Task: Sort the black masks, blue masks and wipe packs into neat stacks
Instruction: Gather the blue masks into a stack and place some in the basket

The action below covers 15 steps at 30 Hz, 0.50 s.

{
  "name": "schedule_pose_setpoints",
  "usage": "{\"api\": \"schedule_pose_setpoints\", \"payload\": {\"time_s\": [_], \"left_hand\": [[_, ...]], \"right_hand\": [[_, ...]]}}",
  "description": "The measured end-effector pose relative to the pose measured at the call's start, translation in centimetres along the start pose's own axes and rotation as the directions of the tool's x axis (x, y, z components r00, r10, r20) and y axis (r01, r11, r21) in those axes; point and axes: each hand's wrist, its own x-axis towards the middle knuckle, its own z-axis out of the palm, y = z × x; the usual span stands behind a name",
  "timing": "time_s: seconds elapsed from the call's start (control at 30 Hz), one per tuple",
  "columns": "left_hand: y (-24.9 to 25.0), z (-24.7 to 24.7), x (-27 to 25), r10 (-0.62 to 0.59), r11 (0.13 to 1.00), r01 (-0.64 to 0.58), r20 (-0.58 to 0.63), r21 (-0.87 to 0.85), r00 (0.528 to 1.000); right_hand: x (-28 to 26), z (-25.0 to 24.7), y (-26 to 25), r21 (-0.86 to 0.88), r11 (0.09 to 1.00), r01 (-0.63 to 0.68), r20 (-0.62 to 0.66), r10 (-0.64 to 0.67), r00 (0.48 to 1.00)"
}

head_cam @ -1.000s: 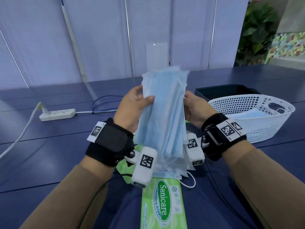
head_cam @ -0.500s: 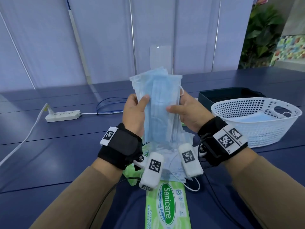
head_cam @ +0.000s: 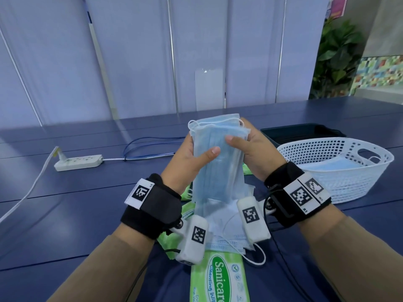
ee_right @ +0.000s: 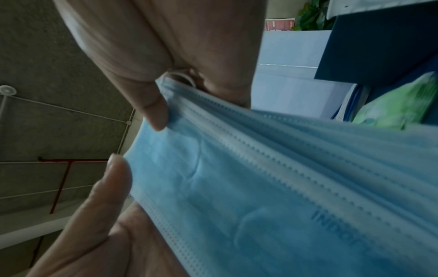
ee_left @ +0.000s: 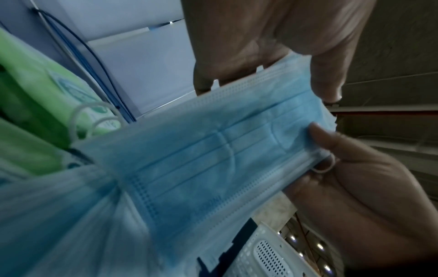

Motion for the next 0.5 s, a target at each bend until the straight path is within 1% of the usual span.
{"api": "schedule_pose_setpoints", "payload": {"time_s": [0.07, 0.13, 0.23, 0.33, 0.37, 0.43, 0.5], "left_hand": [[-0.3, 0.2, 0.1, 0.038, 0.999, -0.038, -0.004, 0.023, 0.999], [-0.3, 0.1, 0.2, 0.098, 0.995, -0.098, -0.05, 0.018, 0.994], [0.4, -0.2, 0.2, 0.187, 0.982, -0.188, -0.128, 0.004, 0.974], [0.6, -0.8, 0.3, 0.24, 0.971, -0.24, -0.152, 0.015, 0.959], [0.6, -0.9, 0.3, 0.243, 0.97, -0.242, -0.158, 0.024, 0.957], [0.6, -1.0, 0.3, 0.234, 0.972, -0.23, -0.164, 0.042, 0.958], [0.7, -0.9, 0.3, 0.218, 0.976, -0.213, -0.163, 0.049, 0.962]], "right_hand": [[-0.2, 0.4, -0.2, 0.016, 1.0, -0.001, 0.004, 0.001, 1.0], [-0.3, 0.8, -0.5, 0.008, 1.0, -0.001, 0.009, 0.001, 1.0], [-0.4, 1.1, -1.0, -0.022, 1.0, -0.005, 0.027, 0.006, 1.0], [-0.3, 1.1, -1.5, 0.013, 1.0, 0.025, 0.029, -0.025, 0.999], [-0.4, 1.0, -1.7, -0.019, 0.998, 0.061, 0.011, -0.061, 0.998], [-0.5, 0.8, -2.3, -0.18, 0.971, 0.16, 0.011, -0.161, 0.987], [-0.5, 0.6, -2.8, -0.41, 0.883, 0.23, 0.066, -0.223, 0.973]]}}
